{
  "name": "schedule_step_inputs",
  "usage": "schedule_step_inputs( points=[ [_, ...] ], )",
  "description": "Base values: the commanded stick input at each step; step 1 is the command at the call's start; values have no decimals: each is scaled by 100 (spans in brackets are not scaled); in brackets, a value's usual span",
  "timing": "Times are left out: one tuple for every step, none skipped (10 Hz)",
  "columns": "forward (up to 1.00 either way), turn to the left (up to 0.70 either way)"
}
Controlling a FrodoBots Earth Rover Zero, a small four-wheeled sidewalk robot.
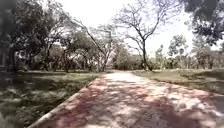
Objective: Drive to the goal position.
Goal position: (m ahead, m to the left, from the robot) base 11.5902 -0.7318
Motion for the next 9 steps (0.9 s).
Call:
schedule_step_inputs(
  points=[
    [70,0],
    [70,0],
    [70,0],
    [70,0],
    [70,0],
    [70,0],
    [70,0],
    [70,0],
    [70,0]
  ],
)
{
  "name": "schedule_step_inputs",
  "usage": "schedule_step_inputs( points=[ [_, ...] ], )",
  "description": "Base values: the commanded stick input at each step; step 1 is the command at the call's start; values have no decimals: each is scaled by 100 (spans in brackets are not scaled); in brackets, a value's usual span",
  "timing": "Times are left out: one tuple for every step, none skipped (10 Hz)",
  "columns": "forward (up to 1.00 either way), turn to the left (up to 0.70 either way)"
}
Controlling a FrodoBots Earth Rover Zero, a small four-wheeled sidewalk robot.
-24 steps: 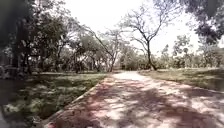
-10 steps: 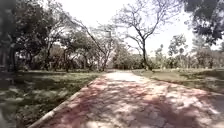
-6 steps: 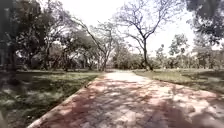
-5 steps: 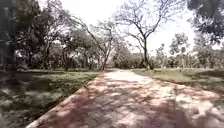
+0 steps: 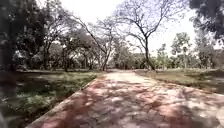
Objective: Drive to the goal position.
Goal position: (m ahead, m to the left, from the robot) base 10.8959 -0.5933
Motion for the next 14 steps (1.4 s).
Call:
schedule_step_inputs(
  points=[
    [70,0],
    [70,0],
    [70,-11],
    [70,-35],
    [70,-35],
    [70,-35],
    [70,-26],
    [70,0],
    [70,0],
    [70,0],
    [70,0],
    [70,0],
    [70,0],
    [70,0]
  ],
)
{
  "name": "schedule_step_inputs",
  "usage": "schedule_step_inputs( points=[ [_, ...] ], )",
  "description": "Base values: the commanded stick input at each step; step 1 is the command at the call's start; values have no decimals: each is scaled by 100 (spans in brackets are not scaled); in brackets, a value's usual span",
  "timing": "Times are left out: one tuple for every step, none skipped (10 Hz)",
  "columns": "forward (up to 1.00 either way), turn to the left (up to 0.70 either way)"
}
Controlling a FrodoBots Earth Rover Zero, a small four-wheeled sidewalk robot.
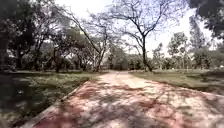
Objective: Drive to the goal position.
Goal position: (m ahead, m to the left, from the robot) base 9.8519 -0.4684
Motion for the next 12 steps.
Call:
schedule_step_inputs(
  points=[
    [70,0],
    [70,0],
    [70,0],
    [70,0],
    [70,0],
    [70,0],
    [70,0],
    [70,0],
    [70,0],
    [70,0],
    [70,0],
    [70,0]
  ],
)
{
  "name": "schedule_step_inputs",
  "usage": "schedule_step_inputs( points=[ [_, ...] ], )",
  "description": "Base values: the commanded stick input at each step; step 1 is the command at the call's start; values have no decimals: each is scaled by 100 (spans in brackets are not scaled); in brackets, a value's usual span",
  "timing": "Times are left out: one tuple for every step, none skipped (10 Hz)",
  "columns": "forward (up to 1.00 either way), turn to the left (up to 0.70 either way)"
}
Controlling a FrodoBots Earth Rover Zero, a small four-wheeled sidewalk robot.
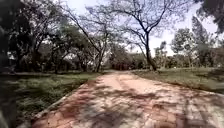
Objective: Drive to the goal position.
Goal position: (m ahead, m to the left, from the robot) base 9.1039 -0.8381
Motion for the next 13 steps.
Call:
schedule_step_inputs(
  points=[
    [70,0],
    [70,0],
    [70,0],
    [70,0],
    [70,0],
    [70,0],
    [70,0],
    [70,0],
    [70,0],
    [70,0],
    [70,0],
    [70,0],
    [70,0]
  ],
)
